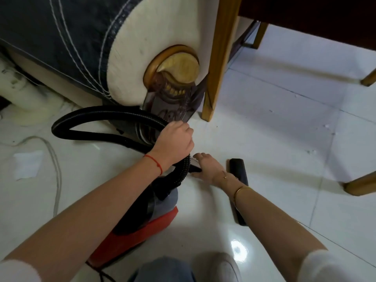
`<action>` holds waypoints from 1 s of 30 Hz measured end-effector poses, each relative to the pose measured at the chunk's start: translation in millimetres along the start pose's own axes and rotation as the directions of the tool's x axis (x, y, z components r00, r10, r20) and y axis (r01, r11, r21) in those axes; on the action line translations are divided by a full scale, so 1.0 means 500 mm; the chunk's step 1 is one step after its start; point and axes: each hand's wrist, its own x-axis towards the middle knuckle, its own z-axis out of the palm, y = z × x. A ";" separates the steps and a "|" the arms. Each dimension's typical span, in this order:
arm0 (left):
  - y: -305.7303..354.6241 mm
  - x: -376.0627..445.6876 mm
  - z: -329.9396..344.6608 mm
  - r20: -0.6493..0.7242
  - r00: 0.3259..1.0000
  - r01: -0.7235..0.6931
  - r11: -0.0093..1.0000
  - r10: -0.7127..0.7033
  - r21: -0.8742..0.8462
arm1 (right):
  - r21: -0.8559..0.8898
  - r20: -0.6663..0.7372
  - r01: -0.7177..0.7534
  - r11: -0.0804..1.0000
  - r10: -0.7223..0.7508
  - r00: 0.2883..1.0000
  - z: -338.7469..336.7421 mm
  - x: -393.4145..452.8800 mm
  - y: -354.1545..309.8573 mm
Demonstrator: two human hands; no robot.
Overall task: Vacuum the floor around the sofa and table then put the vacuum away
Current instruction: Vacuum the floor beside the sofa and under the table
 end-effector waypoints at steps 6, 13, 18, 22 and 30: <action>-0.012 -0.009 0.011 -0.044 0.998 0.034 0.999 -0.036 -0.034 | -0.056 0.103 -0.066 0.996 0.072 0.992 0.064 0.038 -0.015; -0.004 -0.009 -0.014 -0.010 0.998 0.070 0.997 -0.070 -0.041 | 0.017 0.063 -0.178 0.984 0.176 0.982 0.029 0.031 0.004; 0.005 -0.001 -0.055 0.032 0.995 0.091 0.995 -0.090 -0.029 | -0.136 0.016 -0.157 0.978 0.161 0.987 -0.056 -0.022 0.053; 0.016 0.009 -0.082 0.117 0.988 0.098 0.995 -0.097 -0.001 | -0.225 -0.027 -0.152 0.962 0.150 0.988 -0.123 -0.074 0.096; 0.040 0.019 -0.099 0.334 0.941 -0.014 0.982 -0.051 0.189 | -0.208 -0.012 -0.186 0.960 0.187 0.982 -0.183 -0.151 0.175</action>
